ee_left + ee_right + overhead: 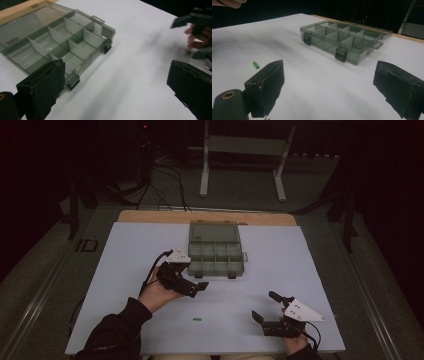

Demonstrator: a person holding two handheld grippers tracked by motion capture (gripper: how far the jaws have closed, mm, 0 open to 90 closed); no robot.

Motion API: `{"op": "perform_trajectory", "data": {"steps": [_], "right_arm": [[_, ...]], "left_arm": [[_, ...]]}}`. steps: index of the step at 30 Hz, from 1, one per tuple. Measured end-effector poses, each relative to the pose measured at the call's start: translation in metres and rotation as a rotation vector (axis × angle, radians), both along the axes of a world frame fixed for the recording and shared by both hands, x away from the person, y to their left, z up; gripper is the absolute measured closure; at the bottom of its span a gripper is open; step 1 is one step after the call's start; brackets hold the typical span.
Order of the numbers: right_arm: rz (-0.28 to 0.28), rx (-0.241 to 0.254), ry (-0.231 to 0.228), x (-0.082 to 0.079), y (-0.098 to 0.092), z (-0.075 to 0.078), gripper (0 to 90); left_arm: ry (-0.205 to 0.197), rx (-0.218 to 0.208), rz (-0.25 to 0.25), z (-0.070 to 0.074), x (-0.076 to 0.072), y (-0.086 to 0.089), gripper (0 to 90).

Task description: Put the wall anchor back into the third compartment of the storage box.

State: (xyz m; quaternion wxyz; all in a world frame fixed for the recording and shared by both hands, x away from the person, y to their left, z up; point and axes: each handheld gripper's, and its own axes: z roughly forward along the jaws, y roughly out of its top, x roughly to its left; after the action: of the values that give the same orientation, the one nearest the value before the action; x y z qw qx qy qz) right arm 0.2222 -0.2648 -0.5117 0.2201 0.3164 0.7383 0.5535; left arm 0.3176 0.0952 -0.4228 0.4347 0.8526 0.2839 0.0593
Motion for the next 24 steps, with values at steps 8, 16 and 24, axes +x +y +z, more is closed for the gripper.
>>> {"op": "perform_trajectory", "data": {"steps": [8,16,24], "right_arm": [[0.000,0.000,-0.003,0.000,0.000,0.000,9.9],[0.000,-0.003,-0.003,-0.001,0.001,0.000,9.9],[0.001,-0.005,-0.001,-0.001,0.001,0.000,9.9]], "left_arm": [[-0.005,-0.014,-0.040,-0.004,-0.014,0.004,0.8],[0.000,-0.020,-0.086,-0.013,-0.028,0.007,0.8],[0.029,-0.024,-0.127,-0.028,-0.037,0.008,2.9]]}}
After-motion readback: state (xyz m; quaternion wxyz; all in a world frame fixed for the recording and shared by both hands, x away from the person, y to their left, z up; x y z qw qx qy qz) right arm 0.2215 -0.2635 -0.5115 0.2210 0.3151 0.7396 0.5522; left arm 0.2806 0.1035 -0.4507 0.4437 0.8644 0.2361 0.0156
